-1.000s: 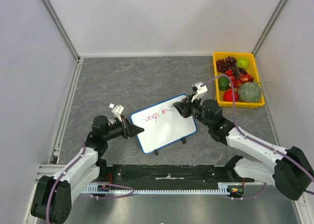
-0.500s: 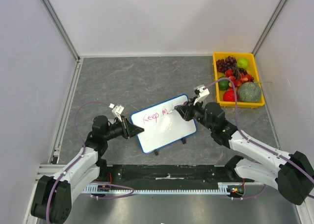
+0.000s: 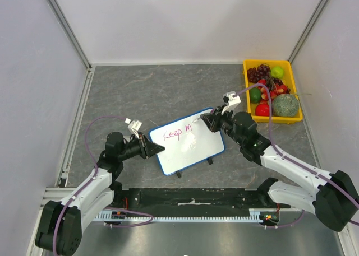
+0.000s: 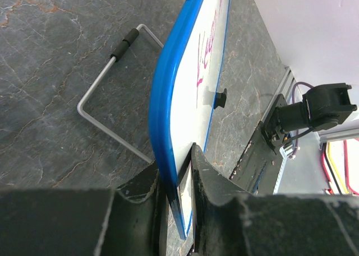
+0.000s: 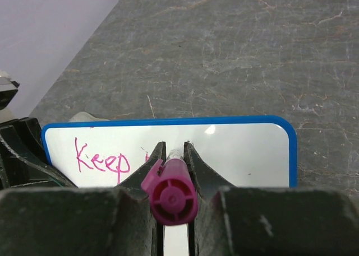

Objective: Write a sentence on the whiteboard

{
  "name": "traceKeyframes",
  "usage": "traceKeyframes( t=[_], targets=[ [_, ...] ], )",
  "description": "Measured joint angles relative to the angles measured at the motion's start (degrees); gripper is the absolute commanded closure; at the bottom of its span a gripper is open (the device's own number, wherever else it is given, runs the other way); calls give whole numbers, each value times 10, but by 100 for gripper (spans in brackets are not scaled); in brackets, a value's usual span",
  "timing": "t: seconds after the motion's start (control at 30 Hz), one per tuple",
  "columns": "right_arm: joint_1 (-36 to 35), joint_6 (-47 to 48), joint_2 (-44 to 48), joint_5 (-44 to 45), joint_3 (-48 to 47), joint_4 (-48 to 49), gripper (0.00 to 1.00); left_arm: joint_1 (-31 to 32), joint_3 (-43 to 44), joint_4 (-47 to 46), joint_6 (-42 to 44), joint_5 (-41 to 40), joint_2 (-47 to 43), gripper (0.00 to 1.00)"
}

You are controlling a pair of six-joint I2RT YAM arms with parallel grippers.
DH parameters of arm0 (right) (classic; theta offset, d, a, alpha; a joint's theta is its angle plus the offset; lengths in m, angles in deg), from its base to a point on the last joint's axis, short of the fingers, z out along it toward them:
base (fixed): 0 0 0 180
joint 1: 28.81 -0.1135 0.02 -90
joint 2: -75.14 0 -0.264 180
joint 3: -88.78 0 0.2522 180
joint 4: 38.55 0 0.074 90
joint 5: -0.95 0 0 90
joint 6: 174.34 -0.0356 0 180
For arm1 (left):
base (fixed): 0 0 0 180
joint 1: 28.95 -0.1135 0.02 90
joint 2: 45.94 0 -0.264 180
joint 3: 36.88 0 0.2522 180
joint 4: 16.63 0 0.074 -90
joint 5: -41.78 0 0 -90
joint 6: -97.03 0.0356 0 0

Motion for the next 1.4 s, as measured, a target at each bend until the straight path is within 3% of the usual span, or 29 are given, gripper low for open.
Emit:
traceKeyframes(
  t=[0.87, 1.4],
  targets=[
    [3, -2, -17, -38, 17, 7, 100, 0, 0, 0, 0, 0, 0, 98],
    [3, -1, -3, -17, 23, -3, 100, 0, 0, 0, 0, 0, -2, 98]
  ],
)
